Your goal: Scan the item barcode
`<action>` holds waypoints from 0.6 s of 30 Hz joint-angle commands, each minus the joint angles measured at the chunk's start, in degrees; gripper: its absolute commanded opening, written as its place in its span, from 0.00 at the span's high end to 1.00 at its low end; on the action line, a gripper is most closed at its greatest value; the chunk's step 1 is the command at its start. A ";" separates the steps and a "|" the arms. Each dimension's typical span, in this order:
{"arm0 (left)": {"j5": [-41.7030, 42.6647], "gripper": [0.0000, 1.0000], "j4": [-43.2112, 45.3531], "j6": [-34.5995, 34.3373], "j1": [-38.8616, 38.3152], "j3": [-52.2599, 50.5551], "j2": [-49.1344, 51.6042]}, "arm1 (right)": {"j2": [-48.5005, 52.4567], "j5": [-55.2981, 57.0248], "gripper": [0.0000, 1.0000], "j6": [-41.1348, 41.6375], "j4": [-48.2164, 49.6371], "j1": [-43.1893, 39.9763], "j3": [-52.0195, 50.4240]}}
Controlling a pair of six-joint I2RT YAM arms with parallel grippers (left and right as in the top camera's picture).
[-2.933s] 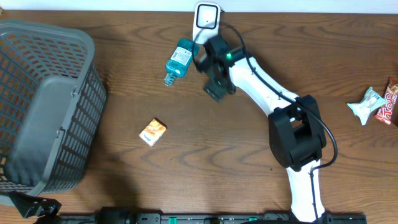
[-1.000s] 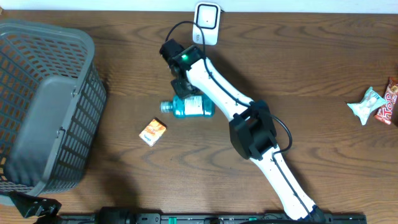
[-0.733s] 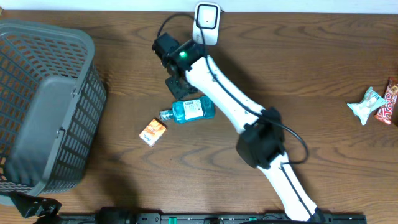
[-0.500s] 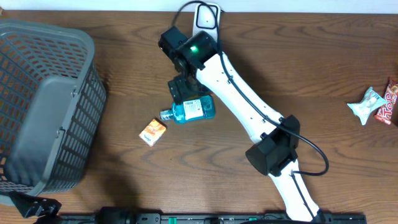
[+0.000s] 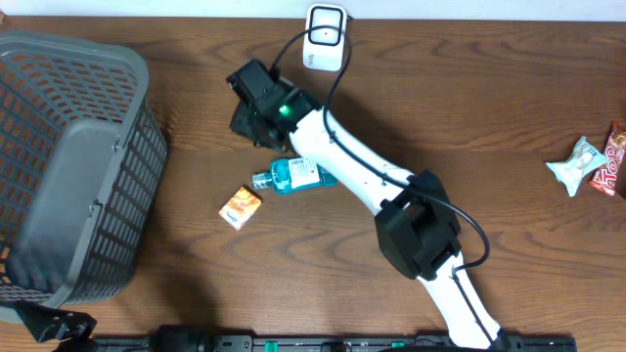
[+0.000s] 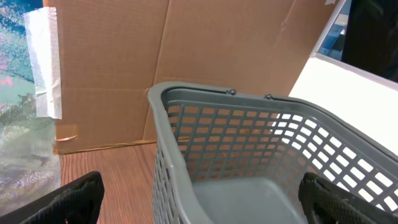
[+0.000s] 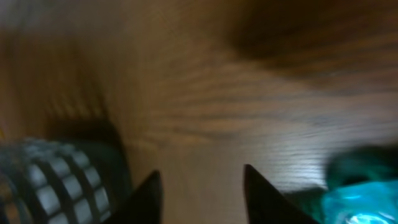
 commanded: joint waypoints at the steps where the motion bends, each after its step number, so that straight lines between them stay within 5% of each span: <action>1: -0.79 0.00 0.07 -0.52 0.17 -0.31 -0.09 | 0.39 -2.62 0.72 -4.81 -1.25 1.27 -4.11; 5: -0.79 0.00 0.07 -0.52 0.17 -0.33 -0.09 | 0.39 0.35 0.76 -4.87 -7.82 2.05 -5.90; 11: -0.79 0.00 0.04 -0.52 0.17 -0.31 -0.09 | 0.39 -4.39 0.76 -16.70 -18.10 2.82 -5.90; 18: -0.76 0.00 0.09 -0.55 0.17 -0.31 -0.09 | 0.35 2.93 0.88 -26.73 -31.32 3.30 -5.79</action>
